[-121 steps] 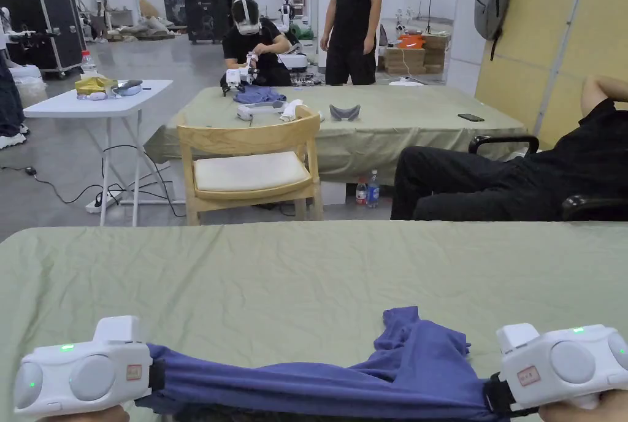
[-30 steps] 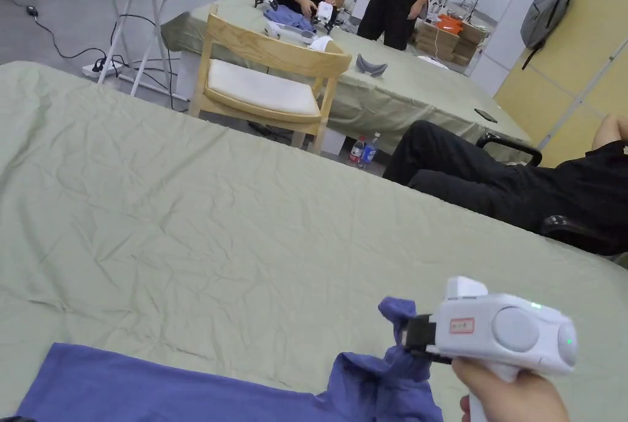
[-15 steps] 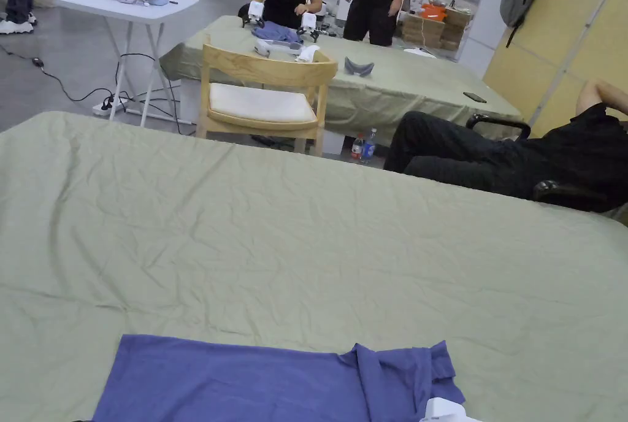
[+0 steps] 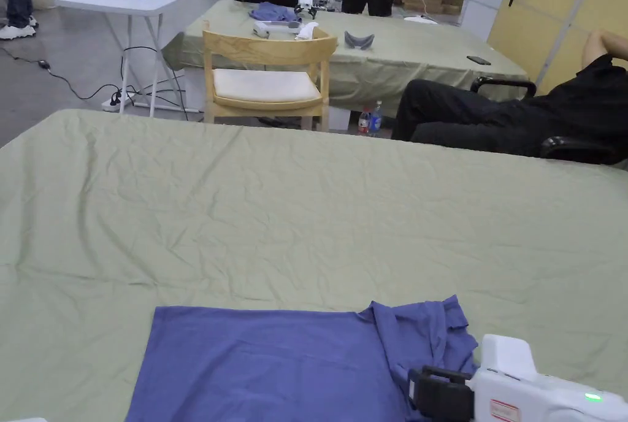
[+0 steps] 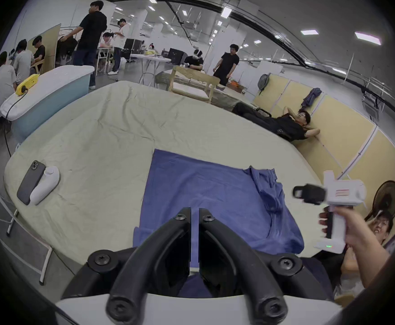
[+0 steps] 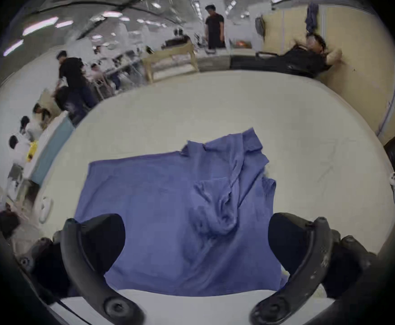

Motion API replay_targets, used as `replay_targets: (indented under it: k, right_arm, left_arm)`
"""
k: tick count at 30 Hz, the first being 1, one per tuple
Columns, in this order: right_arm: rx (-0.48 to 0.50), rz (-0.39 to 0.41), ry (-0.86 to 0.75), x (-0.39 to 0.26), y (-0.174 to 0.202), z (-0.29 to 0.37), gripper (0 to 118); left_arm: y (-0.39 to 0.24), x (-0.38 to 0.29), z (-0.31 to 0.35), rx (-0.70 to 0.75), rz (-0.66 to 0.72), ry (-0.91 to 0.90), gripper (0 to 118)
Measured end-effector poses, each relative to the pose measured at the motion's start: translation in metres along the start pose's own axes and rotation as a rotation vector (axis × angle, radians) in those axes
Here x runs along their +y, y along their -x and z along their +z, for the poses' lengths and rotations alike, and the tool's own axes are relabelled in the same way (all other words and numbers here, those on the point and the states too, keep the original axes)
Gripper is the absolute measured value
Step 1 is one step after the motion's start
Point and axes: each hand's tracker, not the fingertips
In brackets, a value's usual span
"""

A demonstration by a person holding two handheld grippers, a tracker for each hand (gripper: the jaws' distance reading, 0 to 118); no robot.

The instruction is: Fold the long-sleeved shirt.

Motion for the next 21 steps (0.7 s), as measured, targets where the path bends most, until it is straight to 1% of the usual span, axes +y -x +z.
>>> replay_targets:
  k: [1,2,3,4,5,6,7,8,9,11,12,13,14,15,16,17,18,21]
  right_arm:
    - [0.030,-0.035,-0.002,-0.007,-0.002,0.011,118]
    - [0.034,-0.091,0.006,-0.015,-0.003,0.021,118]
    - [0.082,-0.134,0.015,-0.024,-0.007,0.029,116]
    - [0.111,-0.154,0.013,-0.032,-0.009,0.036,97]
    - [0.104,-0.162,0.019,-0.035,-0.008,0.038,63]
    - [0.066,-0.143,0.031,-0.041,-0.005,0.039,4]
    - [0.002,-0.116,0.022,-0.046,-0.003,0.041,4]
    - [-0.025,-0.098,0.028,-0.050,-0.002,0.042,4]
    - [-0.005,-0.079,0.029,-0.052,-0.002,0.042,4]
    - [0.024,-0.087,0.028,-0.051,-0.003,0.039,5]
    - [0.033,-0.108,0.022,-0.051,-0.005,0.037,5]
    - [0.038,-0.125,0.022,-0.051,-0.006,0.035,5]
    - [0.040,-0.141,0.027,-0.049,-0.008,0.031,5]
    - [0.038,-0.145,0.033,-0.041,-0.010,0.025,5]
    - [0.034,-0.146,0.033,-0.039,-0.010,0.021,5]
    - [0.031,-0.143,0.032,-0.037,-0.009,0.018,5]
    - [0.025,-0.137,0.029,-0.035,-0.009,0.014,5]
    - [-0.003,-0.132,0.032,-0.026,-0.008,-0.001,5]
  left_arm:
    - [0.001,-0.004,-0.003,0.003,0.000,0.016,6]
    - [0.002,-0.009,-0.006,0.007,0.000,0.030,6]
    - [0.003,-0.012,-0.010,0.009,0.002,0.039,6]
    - [0.003,-0.015,-0.016,0.013,0.006,0.052,6]
    - [0.003,-0.016,-0.019,0.015,0.009,0.059,6]
    - [0.003,-0.017,-0.025,0.016,0.016,0.066,6]
    - [0.003,-0.015,-0.030,0.012,0.024,0.074,6]
    - [0.004,-0.012,-0.036,0.004,0.034,0.078,6]
    - [0.004,-0.008,-0.044,0.002,0.037,0.082,6]
    - [0.006,0.007,-0.064,-0.008,0.041,0.087,8]
    - [0.009,0.019,-0.080,-0.014,0.034,0.073,25]
    - [0.012,0.029,-0.095,-0.014,0.011,0.050,56]
    - [0.016,0.044,-0.119,-0.001,0.001,0.044,91]
    - [0.021,0.056,-0.145,0.019,-0.008,0.043,118]
    - [0.028,0.067,-0.168,0.079,-0.016,0.028,113]
    - [0.034,0.081,-0.194,0.062,0.016,-0.010,113]
    - [0.042,0.091,-0.222,0.139,0.013,0.004,114]
    - [0.058,0.101,-0.297,0.223,-0.035,0.110,114]
